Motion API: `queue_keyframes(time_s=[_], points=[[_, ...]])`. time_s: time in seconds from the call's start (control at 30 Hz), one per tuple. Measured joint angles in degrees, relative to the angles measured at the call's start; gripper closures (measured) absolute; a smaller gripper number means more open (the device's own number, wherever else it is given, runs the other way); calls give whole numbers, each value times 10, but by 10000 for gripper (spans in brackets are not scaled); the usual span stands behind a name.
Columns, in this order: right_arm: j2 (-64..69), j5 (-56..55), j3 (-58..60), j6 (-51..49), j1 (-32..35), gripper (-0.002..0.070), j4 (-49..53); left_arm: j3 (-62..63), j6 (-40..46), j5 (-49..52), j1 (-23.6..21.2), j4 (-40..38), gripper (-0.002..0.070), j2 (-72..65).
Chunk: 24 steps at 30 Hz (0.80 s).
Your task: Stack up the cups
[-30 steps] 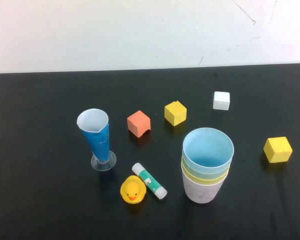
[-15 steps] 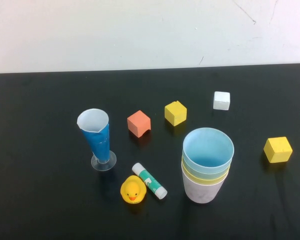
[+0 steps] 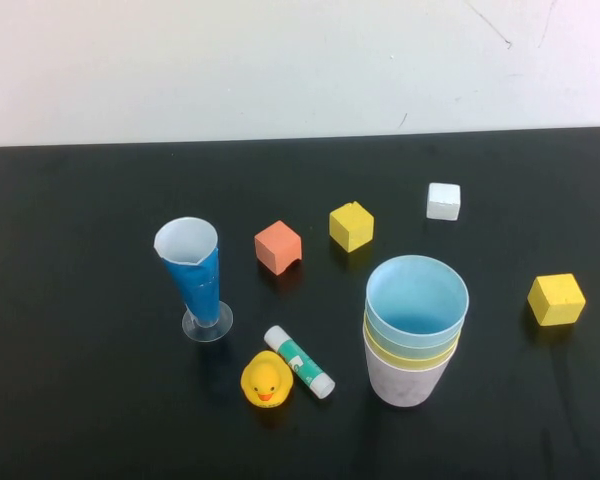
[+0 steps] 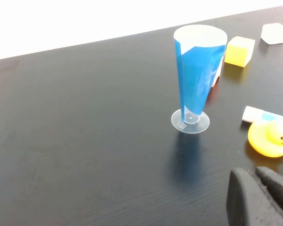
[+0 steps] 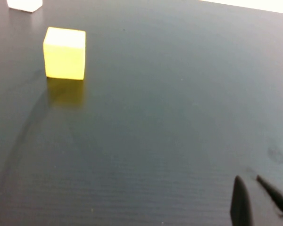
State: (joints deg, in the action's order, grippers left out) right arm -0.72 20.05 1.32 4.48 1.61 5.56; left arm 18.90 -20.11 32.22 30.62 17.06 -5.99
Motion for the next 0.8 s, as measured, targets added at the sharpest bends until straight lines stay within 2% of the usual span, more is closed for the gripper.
queue_keyframes(time_s=[0.8], points=[[0, 0, 0, 0, 0, 678, 0, -11, 0, -5, -1, -2, 675, 0]])
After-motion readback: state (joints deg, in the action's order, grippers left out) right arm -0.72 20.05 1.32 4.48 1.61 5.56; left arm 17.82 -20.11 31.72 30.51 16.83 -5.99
